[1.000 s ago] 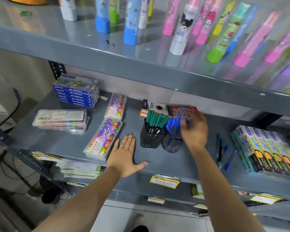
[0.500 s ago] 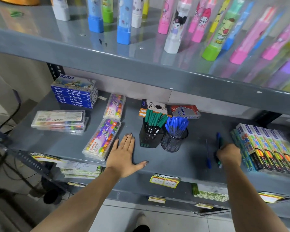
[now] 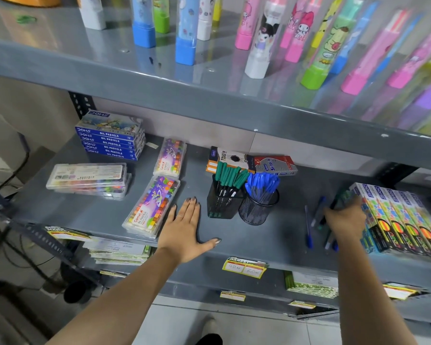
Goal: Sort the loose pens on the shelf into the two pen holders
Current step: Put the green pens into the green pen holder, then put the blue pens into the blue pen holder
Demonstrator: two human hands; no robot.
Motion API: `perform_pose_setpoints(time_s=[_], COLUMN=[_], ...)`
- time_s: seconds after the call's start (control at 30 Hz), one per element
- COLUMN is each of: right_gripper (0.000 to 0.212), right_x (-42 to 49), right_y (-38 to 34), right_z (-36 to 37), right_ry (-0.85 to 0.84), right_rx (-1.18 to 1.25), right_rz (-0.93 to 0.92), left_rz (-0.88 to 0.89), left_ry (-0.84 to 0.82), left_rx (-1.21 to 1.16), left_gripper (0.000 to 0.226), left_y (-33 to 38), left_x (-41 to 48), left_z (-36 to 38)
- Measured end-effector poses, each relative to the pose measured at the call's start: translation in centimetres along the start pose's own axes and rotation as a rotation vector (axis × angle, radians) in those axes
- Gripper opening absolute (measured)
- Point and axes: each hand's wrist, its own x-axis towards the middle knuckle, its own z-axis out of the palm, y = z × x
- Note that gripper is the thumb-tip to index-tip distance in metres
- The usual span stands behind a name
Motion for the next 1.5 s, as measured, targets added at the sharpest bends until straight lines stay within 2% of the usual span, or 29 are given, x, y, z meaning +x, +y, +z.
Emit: perform_pose_setpoints(time_s=[0.07, 0.13, 0.33, 0.53, 0.63, 0.8, 0.93, 1.03, 1.13, 1.27, 1.4, 1.5], right_gripper=[0.092, 0.101, 0.085, 0.061, 0.055, 0.049, 0.042, 0.041, 0.049, 0.038, 0.029, 0.037], right_x=[-1.5, -3.3, -9.1, -12.7, -13.5, -13.2, -12.6, -12.2, -11.5, -7.6, -4.9, -5.5], right_y=[-1.8, -3.8, -9.8, -12.4, -12.7, -12.1, -10.6, -10.2, -10.4, -6.8, 1.2, 4.7], right_z=[-0.8, -1.5, -1.1, 4.0, 6.1, 9.0, 9.9, 9.6, 8.1, 5.3, 4.0, 4.2], right_ry=[-0.090, -0.197, -0.306, -0.222, -0.163, -0.089, 0.079, 0.142, 0.094, 0.090, -0.038, -0.107], right_rx=[0.162, 0.273, 0.425, 0.390, 0.300, -0.012, -0.188, -0.172, -0.108, 0.013, -0.259, -0.291], right_rz=[-0.059, -0.132, -0.419, -0.672, -0.750, -0.943, -1.010, -0.999, -0.922, -0.613, -0.147, -0.021], left_rz=[-0.002, -0.001, -0.007, -0.006, -0.007, -0.016, -0.018, -0.012, -0.011, -0.007, -0.002, -0.004], left_ry=[0.002, 0.000, -0.009, -0.003, -0.011, -0.007, -0.018, -0.015, -0.002, -0.014, -0.013, -0.010], left_rx=[-0.005, -0.006, 0.009, -0.008, -0.019, -0.018, -0.022, -0.016, -0.021, -0.007, -0.006, -0.003], left_gripper=[0.116, 0.115, 0.114, 0.114, 0.114, 0.113, 0.113, 0.113, 0.114, 0.113, 0.113, 0.114], left_y=[0.0, 0.0, 0.0, 0.0, 0.0, 0.2, 0.2, 0.2, 0.1, 0.1, 0.1, 0.0], left_x=[0.0, 0.0, 0.0, 0.0, -0.1, -0.2, -0.1, -0.1, -0.1, -0.1, 0.0, 0.0], left_z=[0.0, -0.1, -0.1, -0.2, -0.2, -0.4, -0.5, -0.5, -0.4, -0.4, -0.3, -0.3])
